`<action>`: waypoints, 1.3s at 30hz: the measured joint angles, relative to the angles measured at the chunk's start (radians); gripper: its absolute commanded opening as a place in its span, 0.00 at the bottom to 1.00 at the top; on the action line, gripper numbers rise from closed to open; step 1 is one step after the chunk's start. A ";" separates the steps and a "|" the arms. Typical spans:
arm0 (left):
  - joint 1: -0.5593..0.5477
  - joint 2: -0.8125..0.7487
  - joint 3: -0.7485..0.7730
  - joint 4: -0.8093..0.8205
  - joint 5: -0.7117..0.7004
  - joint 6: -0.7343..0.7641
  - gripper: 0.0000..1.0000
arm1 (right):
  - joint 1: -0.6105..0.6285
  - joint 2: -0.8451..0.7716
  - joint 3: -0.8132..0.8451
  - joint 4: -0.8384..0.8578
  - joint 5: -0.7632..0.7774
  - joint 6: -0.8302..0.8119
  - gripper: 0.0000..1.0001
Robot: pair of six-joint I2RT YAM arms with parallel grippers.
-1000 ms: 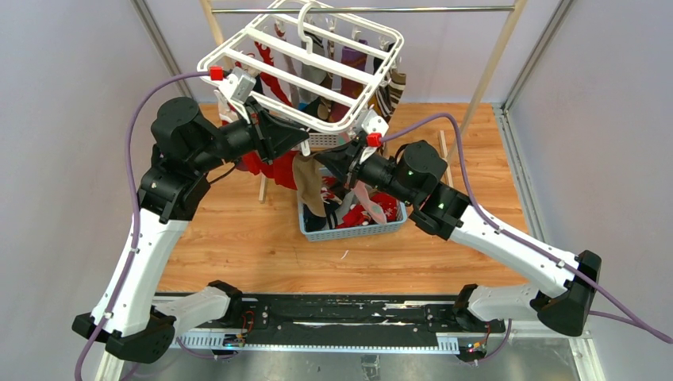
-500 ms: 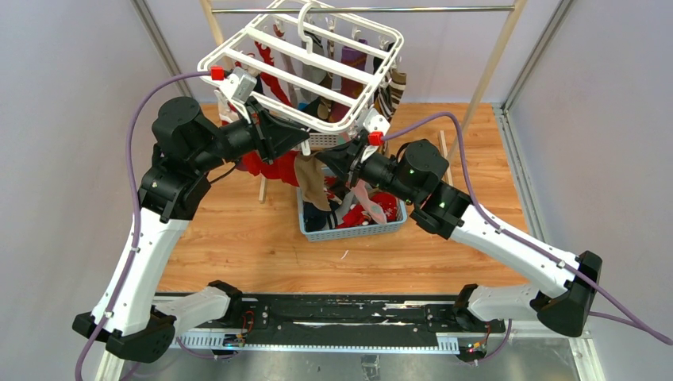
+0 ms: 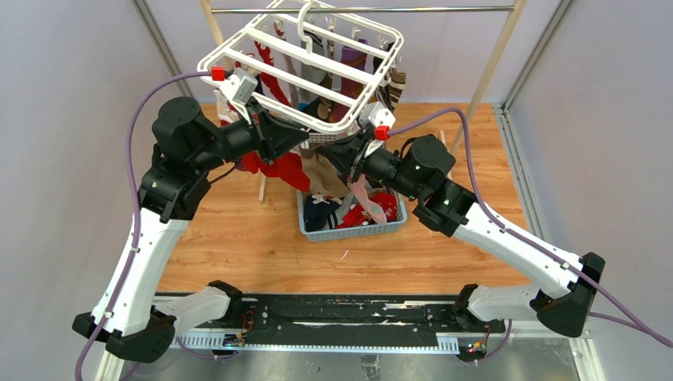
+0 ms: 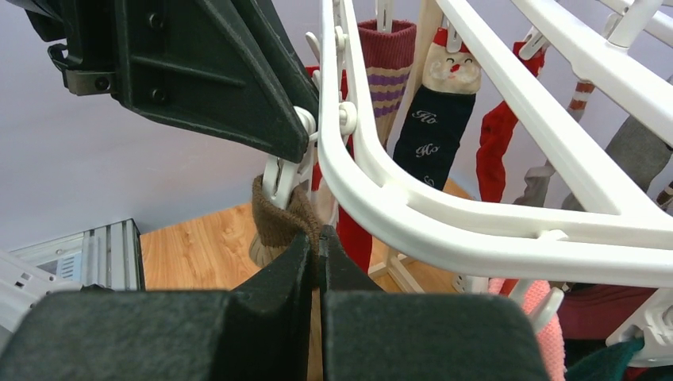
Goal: Clip the socks to the hanger
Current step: Clamp the sock onto the hanger.
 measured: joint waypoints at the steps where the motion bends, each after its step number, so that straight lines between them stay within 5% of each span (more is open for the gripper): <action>1: 0.000 0.000 0.000 0.000 0.000 0.000 0.22 | -0.001 0.000 0.002 0.000 -0.001 0.000 0.00; 5: 0.000 0.000 0.000 -0.003 0.000 0.007 0.66 | -0.002 0.000 0.002 -0.004 -0.003 0.001 0.00; 8: 0.000 -0.006 -0.002 -0.027 0.002 0.008 0.82 | -0.002 0.000 0.002 -0.007 -0.004 0.001 0.01; 11: 0.000 -0.015 -0.002 -0.053 -0.004 0.011 0.91 | -0.002 0.000 0.002 -0.016 -0.004 0.001 0.21; 15: 0.000 -0.030 0.002 -0.100 -0.012 0.024 0.96 | -0.003 0.000 0.002 -0.036 0.000 0.006 0.60; 17: 0.000 -0.034 0.012 -0.140 -0.014 0.040 0.97 | -0.003 -0.005 0.002 -0.050 0.016 0.002 0.71; 25: 0.041 -0.102 -0.003 -0.331 -0.076 0.183 0.98 | -0.008 -0.180 -0.153 -0.072 0.183 0.011 0.76; 39: 0.548 -0.171 -0.598 -0.198 -0.132 0.391 0.97 | -0.142 -0.537 -0.577 -0.239 0.870 0.068 0.79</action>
